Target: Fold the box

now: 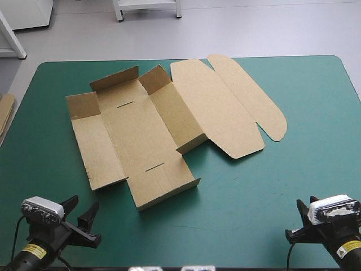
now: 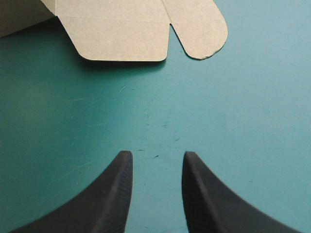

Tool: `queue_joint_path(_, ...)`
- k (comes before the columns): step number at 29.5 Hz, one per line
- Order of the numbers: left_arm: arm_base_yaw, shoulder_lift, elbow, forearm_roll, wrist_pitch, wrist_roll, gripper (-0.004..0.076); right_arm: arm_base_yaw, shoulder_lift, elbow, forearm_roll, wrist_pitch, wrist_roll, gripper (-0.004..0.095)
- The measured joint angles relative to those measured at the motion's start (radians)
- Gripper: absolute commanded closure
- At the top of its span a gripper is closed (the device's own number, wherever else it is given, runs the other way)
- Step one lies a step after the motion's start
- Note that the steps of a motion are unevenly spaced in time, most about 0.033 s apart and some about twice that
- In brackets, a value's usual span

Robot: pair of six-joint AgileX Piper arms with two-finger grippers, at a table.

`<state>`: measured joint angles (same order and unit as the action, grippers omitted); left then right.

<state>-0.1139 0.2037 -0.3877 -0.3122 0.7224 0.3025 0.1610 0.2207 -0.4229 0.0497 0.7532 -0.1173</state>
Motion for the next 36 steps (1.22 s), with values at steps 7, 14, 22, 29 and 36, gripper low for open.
queue_joint_path(7, 0.000, 0.000, 0.000, 0.000, -0.002, 0.000, 0.0322, 0.000, 0.000, 0.000, 0.000, 0.000, 0.000, 0.0584)
queue_joint_path(14, 0.000, 0.000, 0.000, 0.002, -0.006, -0.001, 0.0306, 0.000, 0.000, 0.002, -0.022, -0.007, 0.000, 0.0487)
queue_joint_path(22, 0.000, 0.066, -0.102, 0.185, -0.005, -0.337, 0.0257, 0.000, 0.015, -0.079, -0.078, 0.011, 0.080, 0.0349)
queue_joint_path(29, 0.000, 0.282, -0.232, 0.292, 0.004, -0.506, 0.0257, 0.000, 0.141, -0.199, -0.130, 0.011, 0.094, 0.0348)
queue_joint_path(36, 0.000, 0.522, -0.356, 0.349, 0.022, -0.513, 0.0257, 0.000, 0.291, -0.271, -0.133, -0.056, 0.101, 0.0349)
